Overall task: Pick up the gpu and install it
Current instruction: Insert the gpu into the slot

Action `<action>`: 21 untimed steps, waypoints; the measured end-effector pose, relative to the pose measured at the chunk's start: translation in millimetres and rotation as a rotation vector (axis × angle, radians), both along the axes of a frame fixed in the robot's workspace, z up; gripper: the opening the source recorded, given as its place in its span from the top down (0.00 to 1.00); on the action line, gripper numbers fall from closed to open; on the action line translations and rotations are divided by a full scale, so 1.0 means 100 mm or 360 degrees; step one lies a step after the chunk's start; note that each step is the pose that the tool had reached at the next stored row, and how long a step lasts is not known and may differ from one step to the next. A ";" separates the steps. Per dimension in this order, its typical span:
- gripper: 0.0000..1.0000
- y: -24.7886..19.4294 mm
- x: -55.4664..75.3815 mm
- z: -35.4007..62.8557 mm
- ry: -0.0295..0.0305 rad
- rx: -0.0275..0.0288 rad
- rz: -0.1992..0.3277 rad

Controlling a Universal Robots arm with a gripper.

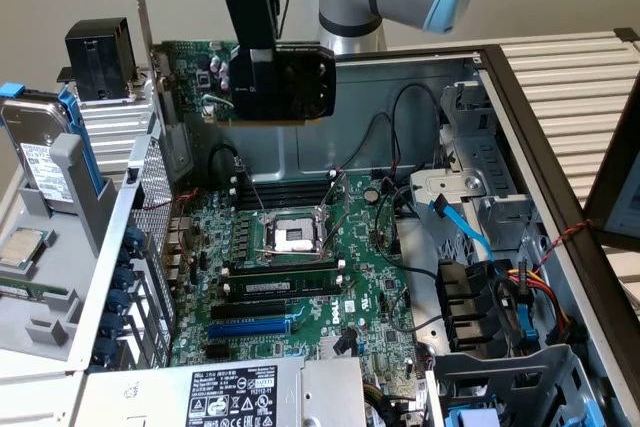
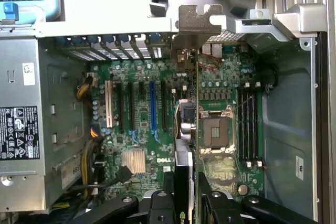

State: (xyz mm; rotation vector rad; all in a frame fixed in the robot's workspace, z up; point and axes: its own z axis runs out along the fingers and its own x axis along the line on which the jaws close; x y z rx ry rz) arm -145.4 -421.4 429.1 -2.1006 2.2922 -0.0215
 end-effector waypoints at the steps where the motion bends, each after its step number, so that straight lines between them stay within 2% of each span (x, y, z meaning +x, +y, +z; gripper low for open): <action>1: 0.73 -0.006 -0.01 -0.012 -0.00034 0.00004 0.0001; 10: 0.73 -0.109 -0.03 -0.175 -0.00052 0.00007 0.0007; 18: 0.73 -0.284 -0.02 -0.320 -0.00050 0.00005 0.0012; 21: 0.73 -0.316 -0.02 -0.376 -0.00051 0.00005 0.0014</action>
